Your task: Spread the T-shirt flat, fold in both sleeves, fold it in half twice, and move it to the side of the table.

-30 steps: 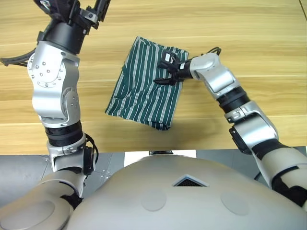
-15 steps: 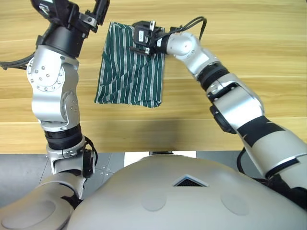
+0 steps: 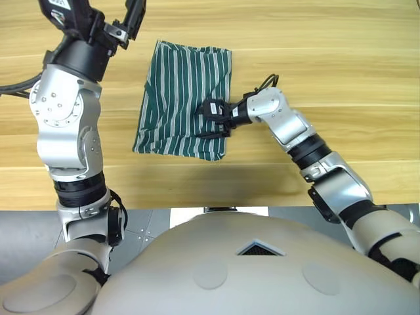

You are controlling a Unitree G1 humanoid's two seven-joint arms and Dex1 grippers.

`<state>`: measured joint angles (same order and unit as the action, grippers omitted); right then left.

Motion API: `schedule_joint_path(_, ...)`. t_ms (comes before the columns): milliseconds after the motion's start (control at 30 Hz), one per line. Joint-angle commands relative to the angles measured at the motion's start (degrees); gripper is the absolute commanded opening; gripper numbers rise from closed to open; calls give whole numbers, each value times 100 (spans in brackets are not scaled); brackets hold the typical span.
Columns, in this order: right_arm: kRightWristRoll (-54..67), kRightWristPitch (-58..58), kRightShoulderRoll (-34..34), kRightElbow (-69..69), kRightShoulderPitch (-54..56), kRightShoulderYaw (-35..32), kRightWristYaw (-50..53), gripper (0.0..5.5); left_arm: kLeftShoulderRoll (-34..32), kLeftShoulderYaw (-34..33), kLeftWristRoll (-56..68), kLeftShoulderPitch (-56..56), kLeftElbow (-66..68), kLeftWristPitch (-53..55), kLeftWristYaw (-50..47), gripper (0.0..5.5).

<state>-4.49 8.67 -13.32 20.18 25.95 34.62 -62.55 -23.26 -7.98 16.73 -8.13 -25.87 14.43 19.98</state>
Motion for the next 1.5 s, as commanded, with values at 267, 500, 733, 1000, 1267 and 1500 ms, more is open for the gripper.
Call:
schedule_joint_path(267, 1773, 1260, -1510, -3295, -489, -1478, -959, 326, -822, 236, -521, 694, -250, -480, 926, 344)
schedule_joint_path(500, 692, -958, -3418, -3475, -1934, -1672, -1302, 392, -2951, 264, -782, 3063, -483, -1529, 3647, 437)
schedule_joint_path(733, -30, -1796, -2959, -3331, -2243, -1062, -590, 475, -3236, 652, -1513, 3387, -326, -2008, 3880, 498)
schedule_joint_path(1000, -402, -1565, -2814, -3004, -2061, -549, -569, 479, -3155, 1603, -2483, 3003, 147, -2494, 3819, 350)
schedule_joint_path(1267, -450, -1119, -2563, -2636, -1753, -413, -526, 336, -3269, 1792, -2444, 2678, 547, -2456, 3932, 208)
schedule_joint_path(1500, -338, -834, -2396, -2677, -1667, -325, -555, 204, -3169, 1901, -2432, 2454, 737, -2507, 3924, 86)
